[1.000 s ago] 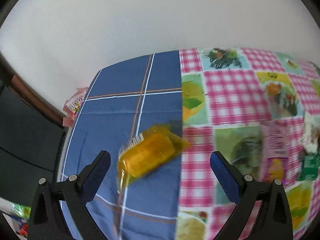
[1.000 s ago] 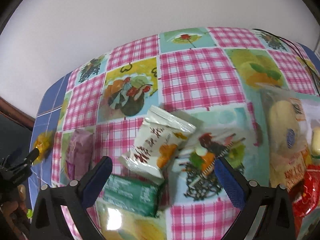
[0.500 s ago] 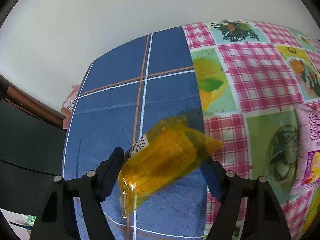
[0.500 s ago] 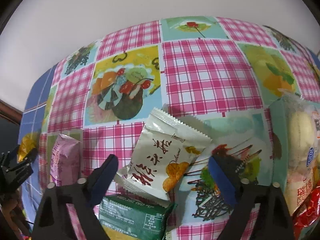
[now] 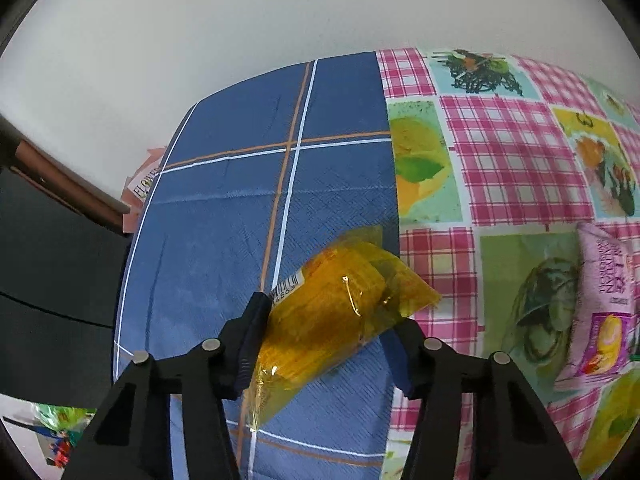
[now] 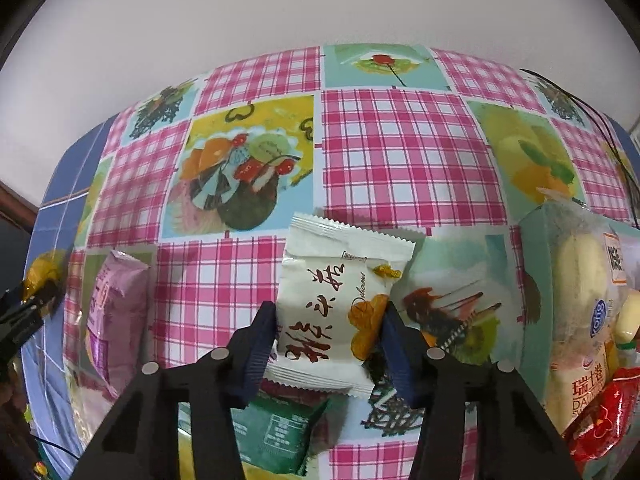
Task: Organize snacks
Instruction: 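Carry the yellow candy and white cracker pack over the white tray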
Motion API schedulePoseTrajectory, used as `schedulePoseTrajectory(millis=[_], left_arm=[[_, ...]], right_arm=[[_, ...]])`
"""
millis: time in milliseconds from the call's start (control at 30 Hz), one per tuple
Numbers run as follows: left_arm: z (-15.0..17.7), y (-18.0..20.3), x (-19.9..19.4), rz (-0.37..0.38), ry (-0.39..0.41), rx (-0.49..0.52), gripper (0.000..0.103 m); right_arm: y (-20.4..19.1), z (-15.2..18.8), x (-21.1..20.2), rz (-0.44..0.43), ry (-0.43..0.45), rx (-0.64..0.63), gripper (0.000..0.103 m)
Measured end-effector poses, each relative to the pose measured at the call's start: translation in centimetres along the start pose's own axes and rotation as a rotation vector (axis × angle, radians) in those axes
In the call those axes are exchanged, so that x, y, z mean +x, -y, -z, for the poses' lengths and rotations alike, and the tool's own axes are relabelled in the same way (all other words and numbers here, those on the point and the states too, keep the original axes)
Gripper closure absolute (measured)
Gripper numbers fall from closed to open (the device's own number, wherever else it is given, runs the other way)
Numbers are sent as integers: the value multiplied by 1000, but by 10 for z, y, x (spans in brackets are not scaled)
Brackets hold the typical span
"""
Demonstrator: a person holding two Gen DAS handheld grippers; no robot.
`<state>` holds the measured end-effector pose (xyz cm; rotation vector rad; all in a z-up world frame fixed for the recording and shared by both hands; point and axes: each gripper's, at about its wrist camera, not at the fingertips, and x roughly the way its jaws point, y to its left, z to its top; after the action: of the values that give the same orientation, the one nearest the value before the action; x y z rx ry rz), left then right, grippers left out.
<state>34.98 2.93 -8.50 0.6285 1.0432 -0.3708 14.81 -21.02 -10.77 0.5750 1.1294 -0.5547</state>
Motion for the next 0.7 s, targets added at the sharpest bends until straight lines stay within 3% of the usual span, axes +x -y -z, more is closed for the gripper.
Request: schedulePoseTrajectory(millis=[300, 700], left_arm=[[8, 19, -46, 46, 38, -62, 49], [43, 84, -130, 233, 121, -232, 49]], right_arm=[[15, 12, -24, -19, 26, 5, 49], [37, 52, -86, -29, 94, -7, 49]])
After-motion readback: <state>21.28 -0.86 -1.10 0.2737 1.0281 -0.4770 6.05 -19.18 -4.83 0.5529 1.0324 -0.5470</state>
